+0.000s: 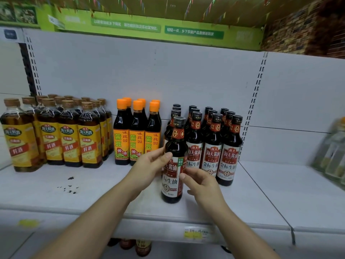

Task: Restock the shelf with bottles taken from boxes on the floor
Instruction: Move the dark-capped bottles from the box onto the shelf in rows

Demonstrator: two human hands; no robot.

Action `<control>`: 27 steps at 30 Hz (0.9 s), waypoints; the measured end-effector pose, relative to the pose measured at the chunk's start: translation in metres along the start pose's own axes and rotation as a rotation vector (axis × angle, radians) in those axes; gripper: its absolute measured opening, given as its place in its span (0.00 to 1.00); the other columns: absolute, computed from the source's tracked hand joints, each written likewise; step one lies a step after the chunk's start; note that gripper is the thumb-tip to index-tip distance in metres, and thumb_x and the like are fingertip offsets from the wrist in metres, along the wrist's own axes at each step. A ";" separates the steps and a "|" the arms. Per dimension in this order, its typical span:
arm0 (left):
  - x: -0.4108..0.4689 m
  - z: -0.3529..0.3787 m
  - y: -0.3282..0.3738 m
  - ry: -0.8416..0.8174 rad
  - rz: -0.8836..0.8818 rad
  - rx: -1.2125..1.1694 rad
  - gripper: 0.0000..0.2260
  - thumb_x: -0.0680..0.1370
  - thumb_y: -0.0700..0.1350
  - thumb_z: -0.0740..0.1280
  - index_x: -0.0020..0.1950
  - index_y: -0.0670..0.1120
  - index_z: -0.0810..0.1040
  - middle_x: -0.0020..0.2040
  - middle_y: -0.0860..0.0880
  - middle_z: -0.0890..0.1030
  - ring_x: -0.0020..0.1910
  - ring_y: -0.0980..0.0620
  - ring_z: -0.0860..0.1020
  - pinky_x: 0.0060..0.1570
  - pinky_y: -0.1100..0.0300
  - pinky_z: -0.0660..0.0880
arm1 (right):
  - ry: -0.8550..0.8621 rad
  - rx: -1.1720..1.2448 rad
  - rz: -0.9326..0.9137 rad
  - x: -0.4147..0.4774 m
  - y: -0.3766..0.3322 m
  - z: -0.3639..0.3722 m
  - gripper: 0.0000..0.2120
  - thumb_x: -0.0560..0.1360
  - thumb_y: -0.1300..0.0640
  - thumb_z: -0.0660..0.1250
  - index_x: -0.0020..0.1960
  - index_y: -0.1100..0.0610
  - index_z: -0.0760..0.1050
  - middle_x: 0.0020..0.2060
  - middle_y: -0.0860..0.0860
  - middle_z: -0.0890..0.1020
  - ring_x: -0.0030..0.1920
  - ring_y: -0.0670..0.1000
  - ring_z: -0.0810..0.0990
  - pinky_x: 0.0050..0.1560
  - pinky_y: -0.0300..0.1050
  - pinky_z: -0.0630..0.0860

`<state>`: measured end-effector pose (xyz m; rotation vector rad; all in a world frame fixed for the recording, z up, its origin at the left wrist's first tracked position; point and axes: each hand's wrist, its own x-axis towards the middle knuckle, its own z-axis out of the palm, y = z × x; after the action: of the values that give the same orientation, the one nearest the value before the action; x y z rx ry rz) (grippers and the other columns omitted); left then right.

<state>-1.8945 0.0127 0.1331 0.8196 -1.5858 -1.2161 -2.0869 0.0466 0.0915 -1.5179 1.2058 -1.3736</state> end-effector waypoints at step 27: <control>-0.012 -0.001 -0.056 0.298 -0.027 -0.063 0.15 0.76 0.40 0.75 0.61 0.51 0.82 0.51 0.58 0.87 0.54 0.64 0.83 0.49 0.70 0.79 | -0.031 0.100 0.081 0.023 0.021 0.017 0.29 0.74 0.38 0.71 0.70 0.51 0.78 0.62 0.46 0.84 0.65 0.47 0.81 0.66 0.61 0.77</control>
<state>-1.8918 0.0078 0.0759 0.9372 -1.2930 -1.0998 -2.0744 0.0177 0.0755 -1.4014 1.1496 -1.3320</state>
